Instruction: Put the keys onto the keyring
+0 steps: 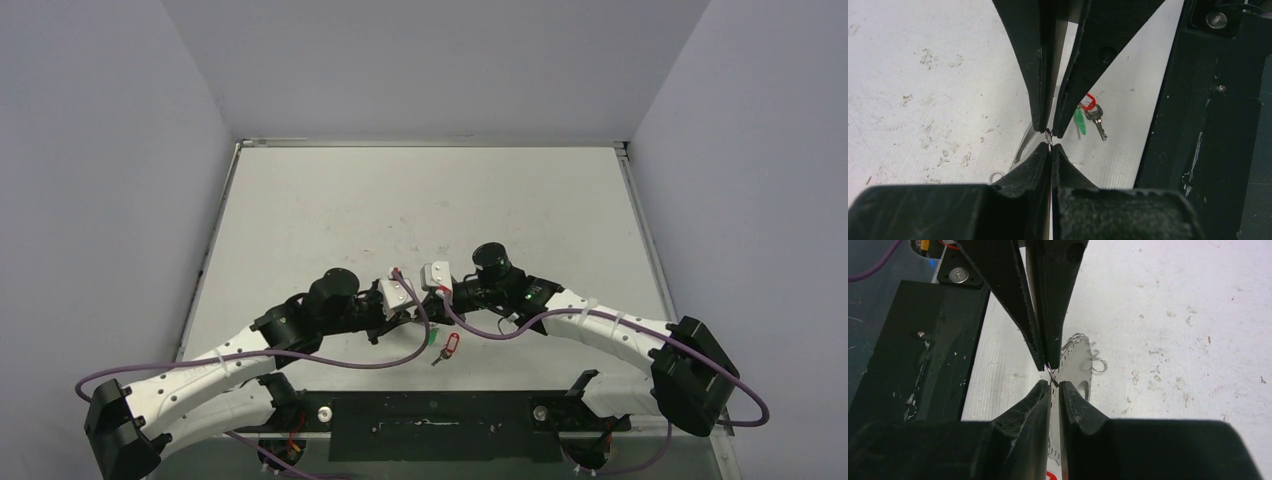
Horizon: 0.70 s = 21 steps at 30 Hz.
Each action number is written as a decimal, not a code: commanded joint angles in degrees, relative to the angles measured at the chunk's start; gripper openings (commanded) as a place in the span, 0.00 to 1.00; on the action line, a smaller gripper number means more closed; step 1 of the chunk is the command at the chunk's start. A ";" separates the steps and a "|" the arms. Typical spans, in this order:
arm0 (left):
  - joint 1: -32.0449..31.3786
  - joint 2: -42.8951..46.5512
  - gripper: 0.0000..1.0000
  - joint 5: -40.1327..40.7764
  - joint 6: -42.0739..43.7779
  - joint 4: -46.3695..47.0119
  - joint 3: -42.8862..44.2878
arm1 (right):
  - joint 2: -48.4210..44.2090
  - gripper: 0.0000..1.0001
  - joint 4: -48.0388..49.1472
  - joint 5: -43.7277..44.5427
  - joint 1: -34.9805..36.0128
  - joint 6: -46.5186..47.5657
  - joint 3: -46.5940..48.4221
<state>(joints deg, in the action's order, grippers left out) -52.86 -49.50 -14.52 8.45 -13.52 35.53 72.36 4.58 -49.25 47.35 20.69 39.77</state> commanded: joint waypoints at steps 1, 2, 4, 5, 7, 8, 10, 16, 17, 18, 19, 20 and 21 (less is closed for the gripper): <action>-0.32 0.20 0.00 -2.13 1.52 2.53 3.22 | 0.88 0.11 0.98 1.22 0.48 1.45 2.86; -0.36 0.03 0.00 -2.31 1.57 2.53 3.24 | 0.86 0.11 1.52 1.26 0.52 1.12 2.74; -0.31 -0.21 0.00 -2.57 1.74 2.53 3.36 | 0.80 0.12 2.79 1.23 0.48 0.30 2.52; -0.36 -0.30 0.00 -2.61 1.72 2.62 3.39 | 0.79 0.14 3.28 1.23 0.52 -0.05 2.43; -0.36 -0.53 0.00 -2.77 1.82 2.77 3.43 | 0.85 0.17 3.61 1.25 0.54 -0.34 2.50; -0.32 -0.56 0.00 -2.79 1.84 2.79 3.55 | 0.86 0.19 3.60 1.33 0.54 -0.44 2.55; -0.31 -0.64 0.00 -2.70 2.12 2.72 3.62 | 0.94 0.23 3.48 1.35 0.50 -0.60 2.68; -0.31 -0.68 0.00 -2.00 2.85 2.06 3.98 | -0.25 0.32 3.37 1.53 0.55 -1.36 2.68; -0.31 -0.68 0.00 -2.00 2.91 2.02 4.02 | -0.61 0.32 3.27 1.61 0.55 -1.43 2.75; -0.31 -0.56 0.00 -1.93 2.96 1.91 4.09 | -0.94 0.32 3.18 1.66 0.56 -1.52 2.77; -0.31 -0.57 0.00 -1.86 3.04 1.90 4.10 | -1.25 0.32 3.08 1.70 0.59 -1.53 2.77; -0.31 -0.52 0.00 -1.89 3.05 1.86 4.11 | -1.52 0.31 3.07 1.83 0.55 -1.45 2.69; -0.31 -0.52 0.00 -1.91 3.02 1.93 4.07 | -1.66 0.30 2.99 1.95 0.55 -1.40 2.68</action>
<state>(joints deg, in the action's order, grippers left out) -52.84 -50.37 -15.42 10.52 -13.54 36.42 72.90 4.67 -47.40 47.44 19.29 40.40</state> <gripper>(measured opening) 0.007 0.315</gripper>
